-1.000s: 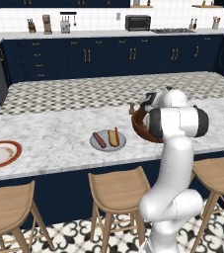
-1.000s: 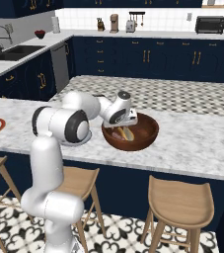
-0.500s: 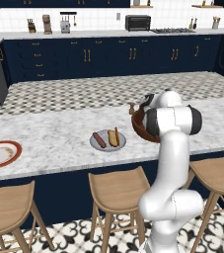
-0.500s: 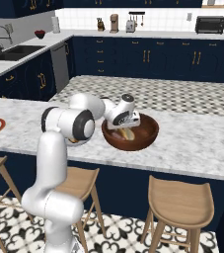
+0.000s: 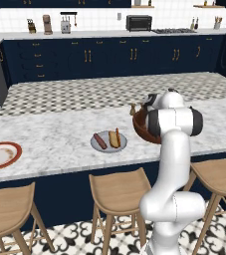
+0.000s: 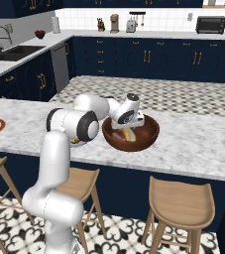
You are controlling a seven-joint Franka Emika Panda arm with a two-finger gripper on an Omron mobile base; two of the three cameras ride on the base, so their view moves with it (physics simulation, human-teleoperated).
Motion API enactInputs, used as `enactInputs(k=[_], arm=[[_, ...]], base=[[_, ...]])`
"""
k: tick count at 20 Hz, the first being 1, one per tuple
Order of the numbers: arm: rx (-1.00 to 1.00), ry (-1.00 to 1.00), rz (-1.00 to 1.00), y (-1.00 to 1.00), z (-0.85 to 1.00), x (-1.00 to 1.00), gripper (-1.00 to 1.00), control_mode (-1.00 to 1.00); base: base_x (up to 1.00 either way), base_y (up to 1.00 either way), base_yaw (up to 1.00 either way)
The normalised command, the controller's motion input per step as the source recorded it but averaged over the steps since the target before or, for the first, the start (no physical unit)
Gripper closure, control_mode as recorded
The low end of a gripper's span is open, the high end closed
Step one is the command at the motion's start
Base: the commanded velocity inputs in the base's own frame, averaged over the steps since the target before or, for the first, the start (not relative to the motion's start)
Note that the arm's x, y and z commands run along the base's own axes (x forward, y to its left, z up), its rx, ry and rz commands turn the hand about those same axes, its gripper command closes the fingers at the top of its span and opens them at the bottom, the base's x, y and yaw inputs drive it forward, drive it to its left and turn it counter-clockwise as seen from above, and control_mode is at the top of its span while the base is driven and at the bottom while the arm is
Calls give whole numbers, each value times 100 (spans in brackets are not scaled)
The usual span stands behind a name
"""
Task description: Place one bun and one sausage from the bowl on each plate.
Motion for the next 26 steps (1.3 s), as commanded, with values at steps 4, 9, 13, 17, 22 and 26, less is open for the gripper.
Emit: enactInputs(k=[4,9,13,17,22,26], arm=[[0,0,1,-8,-24,1,-100,-100],[0,1,0,-2,-19,0,-100,-100],[0,3,0,0,-18,0,-100,-100],[0,4,0,0,-21,0,-100,-100],[-2,9,0,5,-18,-8,-100,-100],[-1,2,4,1,-13,-4,-100,-100]], base=[[0,0,0],[0,0,0],[0,0,0],[0,0,0],[0,0,0],[0,0,0]])
